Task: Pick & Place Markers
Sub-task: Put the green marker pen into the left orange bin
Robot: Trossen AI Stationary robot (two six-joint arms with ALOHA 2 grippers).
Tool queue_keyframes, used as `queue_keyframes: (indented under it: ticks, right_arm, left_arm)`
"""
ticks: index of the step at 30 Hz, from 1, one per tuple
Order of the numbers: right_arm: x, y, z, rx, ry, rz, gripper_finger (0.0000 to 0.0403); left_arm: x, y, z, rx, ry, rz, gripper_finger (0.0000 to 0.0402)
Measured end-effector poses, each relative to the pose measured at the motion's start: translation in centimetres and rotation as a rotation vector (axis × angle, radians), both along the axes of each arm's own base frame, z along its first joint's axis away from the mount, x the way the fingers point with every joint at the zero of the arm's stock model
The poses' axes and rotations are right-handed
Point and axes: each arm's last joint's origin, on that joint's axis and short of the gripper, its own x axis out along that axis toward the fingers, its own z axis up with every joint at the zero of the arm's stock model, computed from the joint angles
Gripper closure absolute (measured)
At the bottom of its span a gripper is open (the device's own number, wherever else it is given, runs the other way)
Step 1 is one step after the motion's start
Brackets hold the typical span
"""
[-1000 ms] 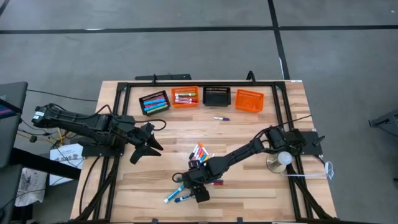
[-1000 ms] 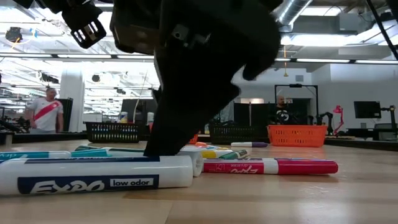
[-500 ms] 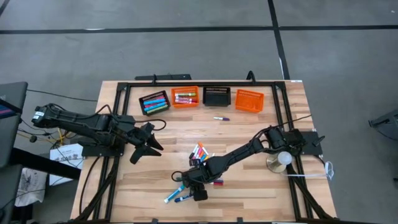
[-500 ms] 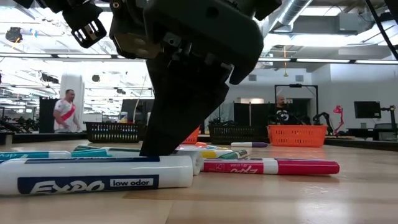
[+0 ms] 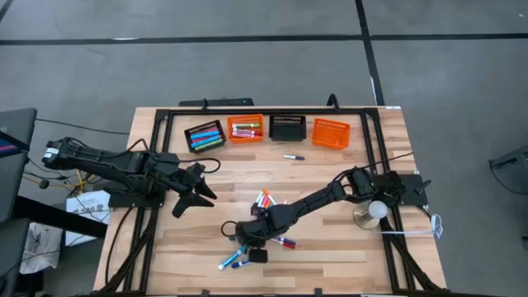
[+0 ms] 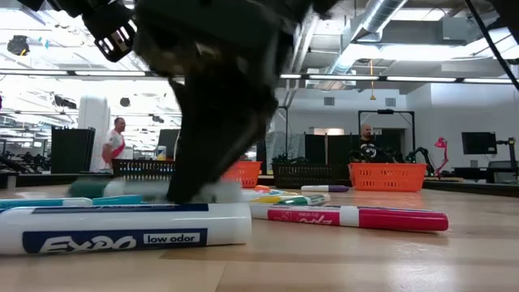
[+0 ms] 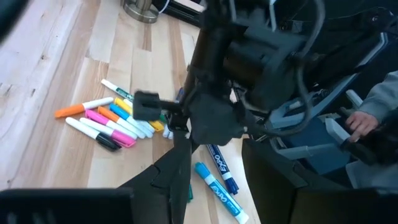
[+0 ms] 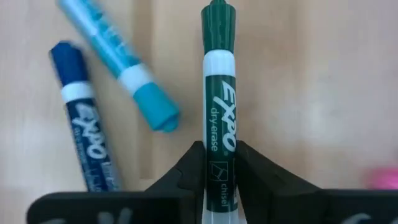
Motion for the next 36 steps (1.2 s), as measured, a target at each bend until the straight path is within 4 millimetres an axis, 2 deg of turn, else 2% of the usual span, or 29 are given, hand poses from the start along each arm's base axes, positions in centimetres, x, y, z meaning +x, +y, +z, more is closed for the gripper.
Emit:
queue_keyframes:
  ticks: [7,13,20,29,36]
  right_arm:
    - [1.5,-2.0,5.4,-0.073,-0.054,-0.104,0.0349]
    - [1.4,-3.4,9.9,-0.117,-0.055,-0.148,0.0351]
    - [-0.1,-4.7,13.5,-0.128,-0.033,-0.197,0.0352]
    - [-3.4,-6.7,21.4,-0.228,-0.267,-0.323,0.0352]
    - [-5.1,-8.8,25.4,-0.246,-0.402,-0.338,0.0351]
  left_arm:
    - [0.0,0.0,0.0,0.007,-0.004,-0.004,0.0259]
    - [-0.1,0.0,0.1,0.002,-0.008,-0.012,0.0259]
    - [-1.8,0.3,1.5,0.006,-0.122,-0.018,0.0259]
    - [-3.8,0.7,3.0,-0.013,-0.242,-0.01,0.0259]
    - [-3.7,0.7,3.0,0.001,-0.249,-0.015,0.0259]
